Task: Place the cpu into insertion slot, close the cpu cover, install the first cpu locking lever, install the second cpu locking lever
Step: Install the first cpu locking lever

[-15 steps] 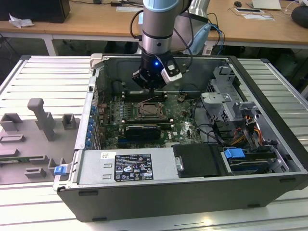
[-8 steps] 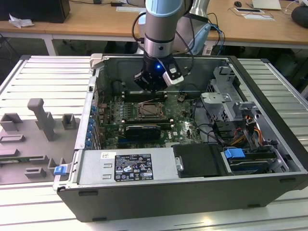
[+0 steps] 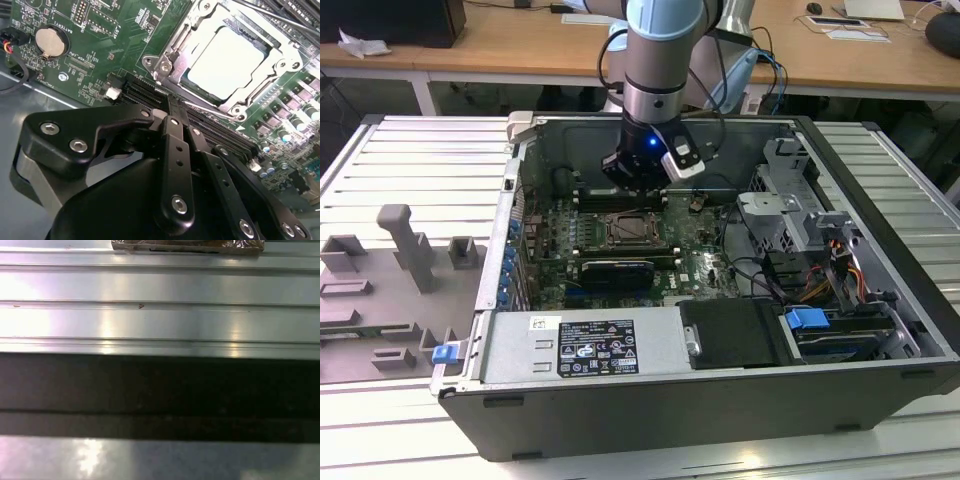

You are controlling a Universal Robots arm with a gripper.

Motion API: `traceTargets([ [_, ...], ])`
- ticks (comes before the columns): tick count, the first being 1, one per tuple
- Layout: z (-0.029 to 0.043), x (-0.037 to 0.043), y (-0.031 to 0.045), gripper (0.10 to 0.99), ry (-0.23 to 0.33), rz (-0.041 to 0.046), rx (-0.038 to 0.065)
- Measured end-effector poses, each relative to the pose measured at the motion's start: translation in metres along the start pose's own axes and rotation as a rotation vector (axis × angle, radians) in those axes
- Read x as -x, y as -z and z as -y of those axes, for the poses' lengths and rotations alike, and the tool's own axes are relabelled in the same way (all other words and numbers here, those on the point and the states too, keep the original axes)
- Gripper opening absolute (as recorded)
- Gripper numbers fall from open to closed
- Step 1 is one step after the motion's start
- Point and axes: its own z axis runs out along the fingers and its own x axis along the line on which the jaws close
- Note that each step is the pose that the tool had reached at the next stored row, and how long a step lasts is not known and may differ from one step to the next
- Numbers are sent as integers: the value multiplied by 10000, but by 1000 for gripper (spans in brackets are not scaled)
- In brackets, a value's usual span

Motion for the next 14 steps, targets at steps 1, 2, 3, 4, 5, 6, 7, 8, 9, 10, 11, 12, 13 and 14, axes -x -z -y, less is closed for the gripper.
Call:
traceTargets([
  [1, 2, 2, -24, 106, -2, 1, 0],
  [2, 3, 3, -34, 106, -1, 1, 1],
  [3, 4, 3, -45, 106, -1, -1, 1],
  [4, 5, 5, -51, 106, -1, -2, 1],
  [5, 5, 5, -52, 106, -1, -1, -2],
  [6, 5, 5, -52, 106, -1, -1, -2],
  [7, 5, 5, -51, 106, -1, 0, -1],
  [8, 5, 5, -47, 106, -1, 0, -3],
  [9, 4, 5, -38, 106, -1, 0, 1],
  [10, 2, 6, -31, 106, 0, 1, 0],
  [11, 2, 6, -31, 106, 0, 1, -1],
  [12, 3, 6, -31, 106, 1, 2, -9],
  [13, 3, 6, -31, 106, 0, 2, -31],
  [14, 3, 6, -31, 106, 0, -1, -54],
])
